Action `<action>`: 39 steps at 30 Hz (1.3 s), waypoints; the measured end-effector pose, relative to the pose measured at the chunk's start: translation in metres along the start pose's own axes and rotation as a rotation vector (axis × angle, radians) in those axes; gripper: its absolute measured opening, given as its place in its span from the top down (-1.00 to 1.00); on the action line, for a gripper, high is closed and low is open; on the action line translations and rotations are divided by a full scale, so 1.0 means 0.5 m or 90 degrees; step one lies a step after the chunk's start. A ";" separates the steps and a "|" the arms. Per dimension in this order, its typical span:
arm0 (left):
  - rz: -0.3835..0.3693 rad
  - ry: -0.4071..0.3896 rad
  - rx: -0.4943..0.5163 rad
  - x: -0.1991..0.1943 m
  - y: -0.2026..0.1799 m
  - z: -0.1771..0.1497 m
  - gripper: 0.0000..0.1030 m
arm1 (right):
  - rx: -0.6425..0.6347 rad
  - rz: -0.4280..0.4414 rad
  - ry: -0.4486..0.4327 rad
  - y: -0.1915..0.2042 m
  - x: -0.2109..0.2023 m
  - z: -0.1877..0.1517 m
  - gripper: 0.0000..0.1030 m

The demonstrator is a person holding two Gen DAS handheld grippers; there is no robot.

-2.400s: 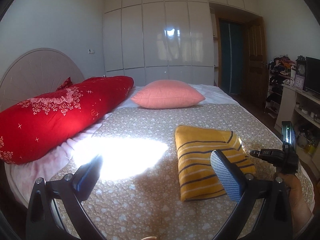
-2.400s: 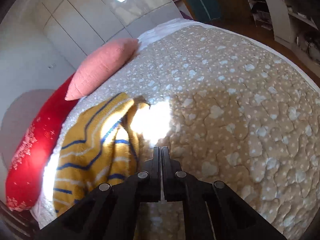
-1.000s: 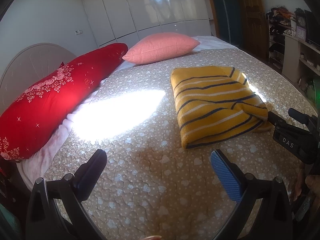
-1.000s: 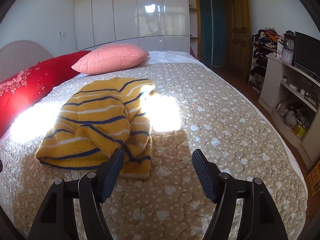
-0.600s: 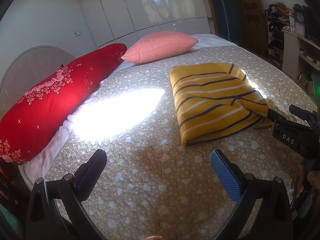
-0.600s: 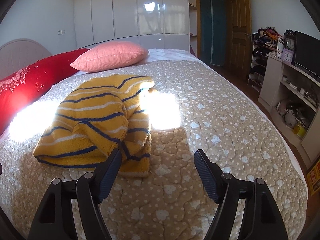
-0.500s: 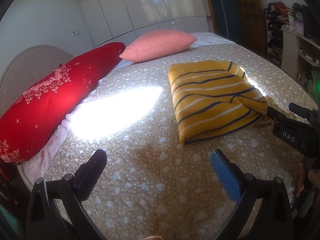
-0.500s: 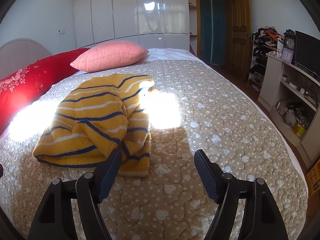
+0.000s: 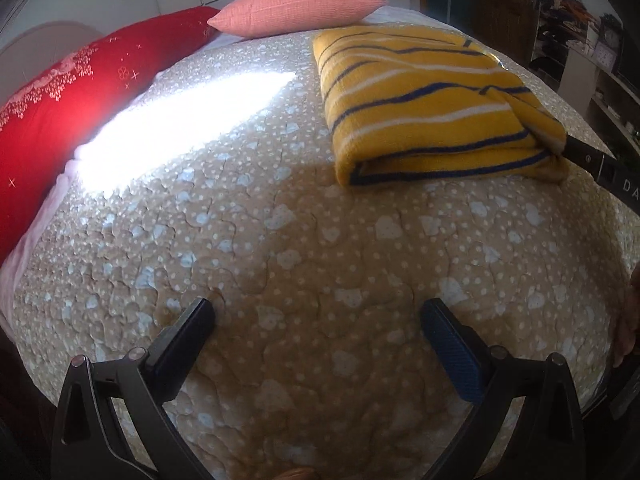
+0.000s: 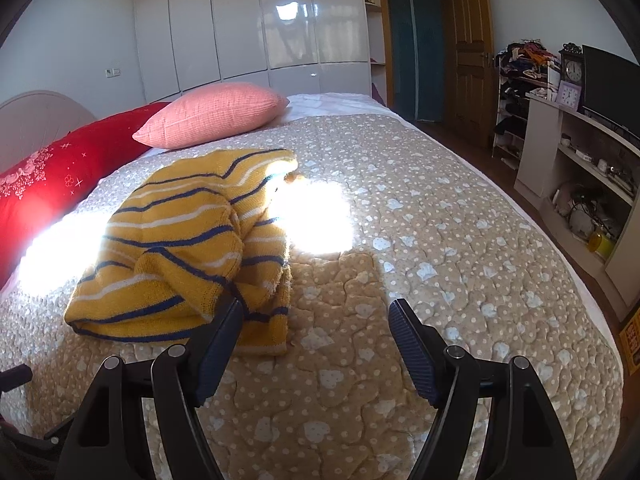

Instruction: Fold small clothes

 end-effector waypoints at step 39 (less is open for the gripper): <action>-0.027 0.033 -0.004 0.031 0.024 0.019 -1.00 | 0.104 0.356 0.051 -0.035 0.026 0.160 0.36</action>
Point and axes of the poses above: each gripper's, at about its wrist camera, not at the fingertips, and x roughly the way its jaws point, y to its left, z to its top, the point moved 2 cm from there along x, roughly the way its jaws point, and after that the axes turned 12 degrees about y, right-handed, at the moved point
